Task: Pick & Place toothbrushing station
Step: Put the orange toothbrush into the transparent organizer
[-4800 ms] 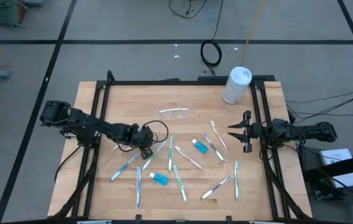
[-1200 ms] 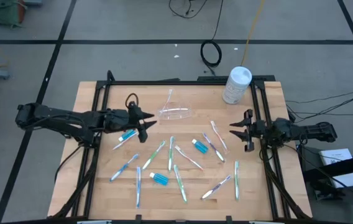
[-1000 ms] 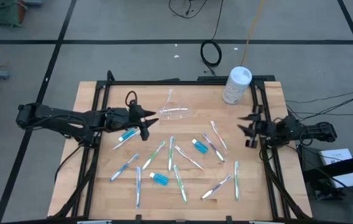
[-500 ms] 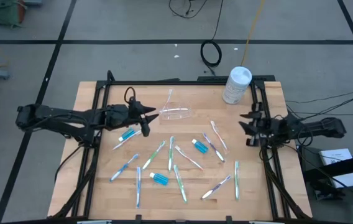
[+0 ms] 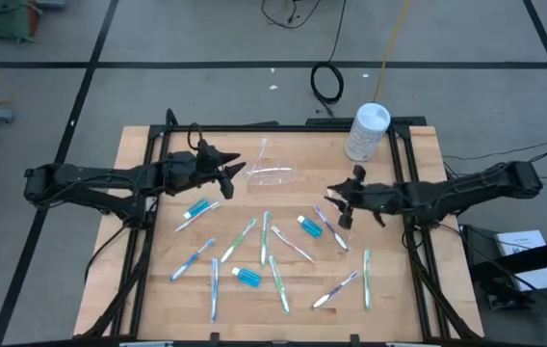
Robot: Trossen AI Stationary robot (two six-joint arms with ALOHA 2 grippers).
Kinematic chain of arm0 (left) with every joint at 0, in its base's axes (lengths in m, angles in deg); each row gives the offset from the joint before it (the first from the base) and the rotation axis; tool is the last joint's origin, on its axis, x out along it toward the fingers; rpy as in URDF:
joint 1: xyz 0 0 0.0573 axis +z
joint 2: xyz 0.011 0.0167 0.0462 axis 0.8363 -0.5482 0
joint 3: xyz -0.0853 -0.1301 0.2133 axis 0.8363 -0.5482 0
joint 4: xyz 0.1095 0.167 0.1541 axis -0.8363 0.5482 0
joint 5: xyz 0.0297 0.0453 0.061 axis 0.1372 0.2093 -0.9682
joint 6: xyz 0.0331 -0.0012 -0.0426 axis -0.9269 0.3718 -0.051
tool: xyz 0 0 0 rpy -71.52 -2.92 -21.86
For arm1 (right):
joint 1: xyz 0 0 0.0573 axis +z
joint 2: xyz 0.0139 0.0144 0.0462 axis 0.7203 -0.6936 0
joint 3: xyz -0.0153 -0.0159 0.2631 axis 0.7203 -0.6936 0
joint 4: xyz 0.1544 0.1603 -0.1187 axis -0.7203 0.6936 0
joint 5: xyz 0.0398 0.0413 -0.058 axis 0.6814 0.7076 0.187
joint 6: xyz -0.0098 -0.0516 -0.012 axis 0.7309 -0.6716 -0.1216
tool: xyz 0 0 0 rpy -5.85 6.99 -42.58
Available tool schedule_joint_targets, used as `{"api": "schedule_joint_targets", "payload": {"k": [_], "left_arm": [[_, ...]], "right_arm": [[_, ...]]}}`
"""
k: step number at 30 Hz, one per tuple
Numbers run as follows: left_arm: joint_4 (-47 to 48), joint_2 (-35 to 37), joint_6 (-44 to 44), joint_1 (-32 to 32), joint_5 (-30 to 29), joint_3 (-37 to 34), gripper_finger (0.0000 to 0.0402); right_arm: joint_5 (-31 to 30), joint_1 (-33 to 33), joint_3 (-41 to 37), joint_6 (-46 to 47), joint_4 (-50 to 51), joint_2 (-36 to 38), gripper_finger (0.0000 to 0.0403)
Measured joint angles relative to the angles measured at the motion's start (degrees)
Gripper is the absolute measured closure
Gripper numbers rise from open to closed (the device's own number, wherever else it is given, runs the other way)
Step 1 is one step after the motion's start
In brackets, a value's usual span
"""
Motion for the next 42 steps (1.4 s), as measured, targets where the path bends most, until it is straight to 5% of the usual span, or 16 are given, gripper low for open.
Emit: {"api": "schedule_joint_targets", "payload": {"k": [9, 16, 26, 36, 42], "left_arm": [[-4.16, -0.01, -0.42, 1.34, 0.35, 0.00, 0.0249], [-7.88, -0.01, -2.98, 1.41, 0.38, 0.00, 0.0249], [-11.07, -0.01, -4.92, 1.43, 0.37, 0.00, 0.0250], [-11.44, -0.01, -4.84, 1.43, 0.37, 0.00, 0.0250], [-10.85, -0.01, -4.79, 1.43, 0.35, 0.00, 0.0249]], "right_arm": [[1.39, -2.95, -3.81, 18.21, 5.45, -9.95, 0.0213], [4.57, -5.69, -6.55, 26.36, 4.63, -14.50, 0.0213], [5.33, -6.12, -12.62, 27.10, -11.27, -18.56, 0.0263], [3.18, -6.06, -14.43, 26.37, -11.58, -18.79, 0.0387], [1.92, -6.01, -14.59, 24.49, -14.68, -18.93, 0.0372]]}}
